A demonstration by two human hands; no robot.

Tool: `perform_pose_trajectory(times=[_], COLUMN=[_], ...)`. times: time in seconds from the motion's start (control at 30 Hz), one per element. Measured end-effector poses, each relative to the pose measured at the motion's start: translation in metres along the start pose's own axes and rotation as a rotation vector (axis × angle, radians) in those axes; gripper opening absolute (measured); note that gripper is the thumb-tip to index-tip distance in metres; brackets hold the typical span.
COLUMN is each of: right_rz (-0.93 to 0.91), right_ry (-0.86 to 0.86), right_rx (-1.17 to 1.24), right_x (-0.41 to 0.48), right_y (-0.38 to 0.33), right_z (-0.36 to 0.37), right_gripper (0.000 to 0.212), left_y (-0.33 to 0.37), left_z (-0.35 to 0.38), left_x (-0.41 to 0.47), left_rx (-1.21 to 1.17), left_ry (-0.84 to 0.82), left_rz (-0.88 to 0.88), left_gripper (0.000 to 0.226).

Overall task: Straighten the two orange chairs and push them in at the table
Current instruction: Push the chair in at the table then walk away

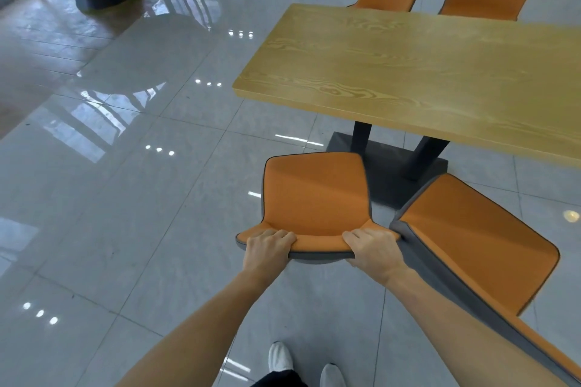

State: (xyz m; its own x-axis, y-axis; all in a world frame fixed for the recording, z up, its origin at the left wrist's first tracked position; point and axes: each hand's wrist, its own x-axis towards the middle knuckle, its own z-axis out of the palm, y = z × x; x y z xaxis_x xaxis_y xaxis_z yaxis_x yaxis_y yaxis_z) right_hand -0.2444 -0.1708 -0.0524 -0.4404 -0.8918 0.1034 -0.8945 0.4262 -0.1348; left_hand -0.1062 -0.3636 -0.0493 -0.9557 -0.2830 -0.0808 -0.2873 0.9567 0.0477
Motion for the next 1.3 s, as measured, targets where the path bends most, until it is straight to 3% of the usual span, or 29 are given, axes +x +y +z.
perform_pose_trajectory(times=[0.27, 0.4, 0.7, 0.83, 1.03, 1.3], right_rz=[0.045, 0.084, -0.094, -0.175, -0.249, -0.243], right_ry=[-0.132, -0.213, -0.398, -0.393, -0.22, -0.225], right_rx=[-0.09, -0.027, 0.084, 0.066, -0.05, -0.148], right_x=[-0.001, 0.0, 0.046, 0.099, 0.189, 0.338], right_y=[-0.008, -0.022, -0.072, -0.117, -0.183, -0.259], right_z=[-0.011, -0.025, -0.065, -0.068, -0.041, 0.004], right_gripper=[0.04, 0.033, 0.034, 0.035, 0.025, 0.032], left_y=[0.008, 0.011, -0.027, -0.07, -0.159, -0.317], left_z=[-0.009, -0.022, -0.056, -0.075, -0.086, -0.075], left_x=[-0.003, -0.009, -0.029, -0.038, -0.045, 0.004], left_rx=[0.084, 0.121, -0.05, -0.072, -0.06, -0.03], left_ry=[-0.006, -0.099, -0.124, -0.079, -0.006, 0.006], left_rz=[0.002, -0.025, -0.09, -0.206, -0.33, -0.349], left_gripper=[0.036, 0.012, 0.018, 0.031, 0.034, 0.031])
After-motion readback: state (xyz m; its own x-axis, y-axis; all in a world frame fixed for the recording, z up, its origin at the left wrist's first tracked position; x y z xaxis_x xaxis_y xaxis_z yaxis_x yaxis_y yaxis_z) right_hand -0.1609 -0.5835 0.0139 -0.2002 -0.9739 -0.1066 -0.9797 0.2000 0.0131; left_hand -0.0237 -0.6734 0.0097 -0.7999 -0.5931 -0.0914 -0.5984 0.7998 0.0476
